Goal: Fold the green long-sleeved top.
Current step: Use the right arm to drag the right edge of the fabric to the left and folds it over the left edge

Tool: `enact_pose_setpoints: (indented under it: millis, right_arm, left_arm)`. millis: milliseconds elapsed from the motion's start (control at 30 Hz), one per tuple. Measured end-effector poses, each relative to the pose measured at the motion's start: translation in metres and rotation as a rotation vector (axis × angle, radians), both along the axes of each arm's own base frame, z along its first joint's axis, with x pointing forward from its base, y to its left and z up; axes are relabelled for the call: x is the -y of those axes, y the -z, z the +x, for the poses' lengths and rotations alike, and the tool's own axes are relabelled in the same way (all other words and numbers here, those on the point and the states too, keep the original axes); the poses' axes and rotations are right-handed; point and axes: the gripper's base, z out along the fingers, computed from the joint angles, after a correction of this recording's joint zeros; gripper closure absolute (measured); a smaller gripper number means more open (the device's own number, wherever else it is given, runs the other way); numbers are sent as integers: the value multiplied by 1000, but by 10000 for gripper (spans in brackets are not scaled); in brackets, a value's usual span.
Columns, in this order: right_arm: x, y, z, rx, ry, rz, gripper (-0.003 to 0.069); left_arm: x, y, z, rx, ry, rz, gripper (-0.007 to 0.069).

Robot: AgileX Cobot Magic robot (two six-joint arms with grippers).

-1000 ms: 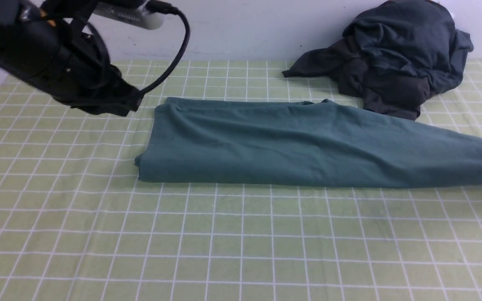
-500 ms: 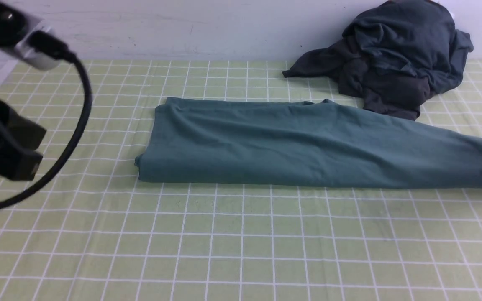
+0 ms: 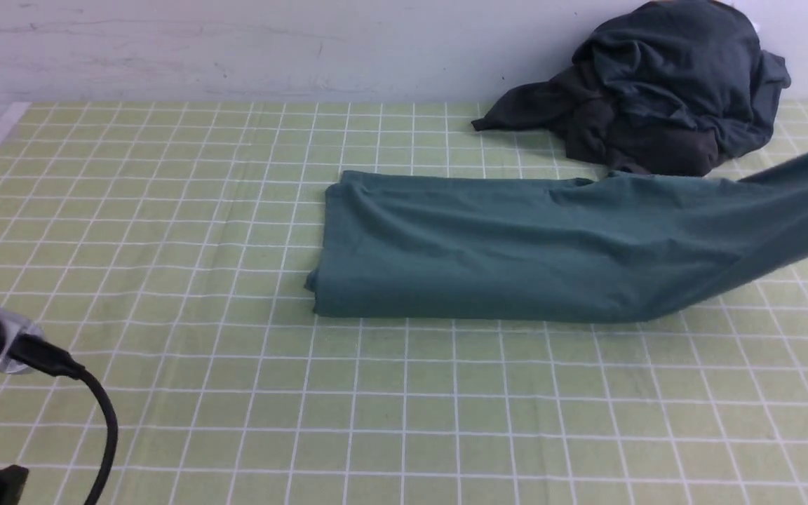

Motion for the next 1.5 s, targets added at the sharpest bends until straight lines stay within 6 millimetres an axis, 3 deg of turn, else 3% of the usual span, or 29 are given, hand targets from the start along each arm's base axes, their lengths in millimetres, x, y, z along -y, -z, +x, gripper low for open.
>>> enact_pose_setpoints:
  millis: [33, 67, 100, 133, 200, 233, 300, 333, 367, 400, 433, 467, 533, 567, 633, 700, 733, 767, 800, 867, 967, 1033, 1133, 1267, 1333, 1433, 1500]
  right_arm:
    - [-22, -19, 3, 56, -51, -3, 631]
    - [-27, -22, 4, 64, -61, -5, 631]
    - [-61, -40, 9, 127, -140, 9, 631]
    - [-71, -45, 11, 144, -165, 14, 631]
    - [-158, -62, 18, 236, -362, 92, 631]
    - [-163, -62, 18, 239, -375, 99, 631]
    - [-221, -56, 20, 250, -497, 169, 631]
    - [-263, -41, 24, 237, -580, 212, 631]
    - [-282, -34, 23, 227, -616, 227, 631]
    - [-287, -29, 25, 220, -622, 230, 631]
    - [-325, -4, 28, 189, -684, 243, 631]
    - [-344, 14, 30, 169, -710, 247, 631]
    - [-375, 51, 35, 131, -742, 250, 623]
    - [-378, 54, 36, 127, -746, 250, 620]
    - [-408, 97, 38, 77, -774, 250, 564]
    - [-420, 117, 39, 51, -782, 255, 485]
    - [-420, 118, 39, 49, -781, 257, 485]
    - [-423, 121, 41, 50, -779, 261, 405]
    - [-423, 121, 41, 50, -778, 262, 396]
    - [-421, 110, 45, 86, -776, 267, 308]
    - [-417, 97, 48, 122, -768, 272, 285]
    - [-415, 96, 49, 122, -760, 276, 298]
    - [-415, 107, 49, 69, -740, 295, 377]
    - [-435, 144, 42, -42, -761, 346, 571]
    - [-448, 156, 36, -59, -790, 344, 624]
    - [-461, 159, 30, -52, -817, 349, 659]
    - [-465, 142, 26, -12, -835, 357, 671]
  left_arm:
    - [1, 1, 2, 31, -14, -35, 598]
    - [1, 1, 2, 31, -16, -37, 598]
    - [2, -2, 4, 66, -25, -64, 598]
    - [2, -2, 4, 72, -28, -71, 598]
    - [3, -4, 5, 95, -41, -96, 598]
    - [3, -4, 5, 95, -42, -98, 598]
    - [3, -4, 5, 95, -44, -102, 598]
    - [3, -4, 5, 95, -46, -103, 598]
    - [3, -4, 5, 95, -47, -104, 598]
    - [3, -4, 5, 95, -47, -104, 598]
    - [3, -4, 5, 95, -47, -105, 598]
    - [3, -4, 5, 94, -47, -110, 598]
    - [4, -4, 5, 91, -48, -121, 598]
    - [4, -4, 5, 91, -49, -125, 598]
    - [5, -4, 5, 88, -50, -138, 598]
    - [5, -4, 5, 87, -50, -143, 598]
    - [5, -4, 5, 87, -51, -144, 598]
    - [5, -4, 5, 87, -51, -145, 598]
    - [5, -4, 5, 87, -51, -145, 598]
    - [5, -4, 5, 87, -51, -146, 598]
    - [5, -4, 5, 87, -51, -146, 598]
    - [5, -4, 5, 87, -51, -146, 598]
    - [5, -4, 5, 88, -51, -146, 598]
    - [6, -5, 6, 108, -47, -154, 598]
    - [6, -5, 6, 108, -47, -154, 598]
    - [6, -5, 6, 108, -47, -154, 598]
    - [6, -5, 6, 108, -47, -154, 598]
